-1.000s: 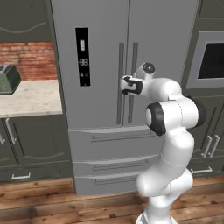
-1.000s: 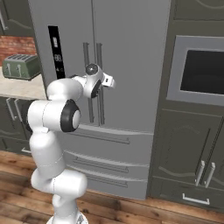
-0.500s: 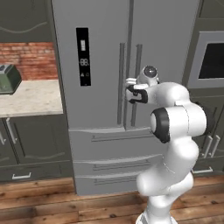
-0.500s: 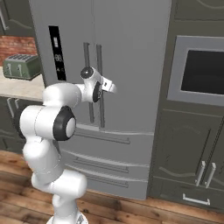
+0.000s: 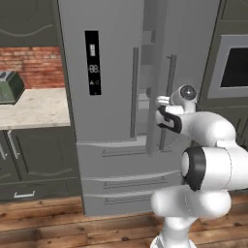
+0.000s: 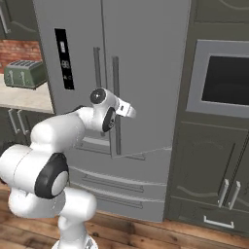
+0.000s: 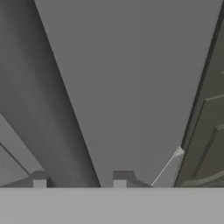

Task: Move the hot dog bun to the plate on the dining table and place the condiment next to that plate. Then navigate to the fridge and take the sausage and place it on the plate as well.

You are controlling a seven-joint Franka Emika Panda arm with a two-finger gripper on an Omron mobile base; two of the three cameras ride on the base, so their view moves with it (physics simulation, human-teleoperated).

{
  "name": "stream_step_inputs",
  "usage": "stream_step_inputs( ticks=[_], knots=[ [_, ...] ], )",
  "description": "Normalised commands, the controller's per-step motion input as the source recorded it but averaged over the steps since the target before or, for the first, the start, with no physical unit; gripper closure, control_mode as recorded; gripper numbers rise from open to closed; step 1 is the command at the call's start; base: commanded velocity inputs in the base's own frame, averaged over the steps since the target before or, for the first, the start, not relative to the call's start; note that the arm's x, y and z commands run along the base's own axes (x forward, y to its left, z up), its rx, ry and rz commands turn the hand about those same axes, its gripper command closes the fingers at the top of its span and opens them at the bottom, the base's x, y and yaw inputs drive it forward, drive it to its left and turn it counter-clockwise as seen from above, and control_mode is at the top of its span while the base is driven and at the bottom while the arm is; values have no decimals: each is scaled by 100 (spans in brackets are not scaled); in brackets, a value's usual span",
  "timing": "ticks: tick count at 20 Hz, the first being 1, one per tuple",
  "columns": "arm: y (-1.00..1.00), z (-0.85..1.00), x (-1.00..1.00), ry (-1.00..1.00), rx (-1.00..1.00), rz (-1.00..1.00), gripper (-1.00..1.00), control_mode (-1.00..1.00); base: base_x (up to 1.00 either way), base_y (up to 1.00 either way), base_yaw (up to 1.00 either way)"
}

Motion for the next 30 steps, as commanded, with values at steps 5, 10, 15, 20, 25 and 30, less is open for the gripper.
stream_step_inputs(
  ticks=[5, 10, 15, 20, 25, 30],
  knots=[
    [-88, 0, -100, 0, 0, 0, 100, -100, 0, 0, 0],
    [-78, 0, -100, 0, 0, 0, -100, -100, 0, 0, 0],
    [6, 5, -100, -1, -1, 0, -100, -100, 0, 0, 0],
    [83, 10, -88, 3, -8, 2, -100, -100, 0, 0, 0],
    [100, 15, 43, 8, -6, 13, -100, -100, 0, 0, 0],
    [65, 22, 99, 0, -12, 3, -100, -100, 0, 0, 0]
  ],
)
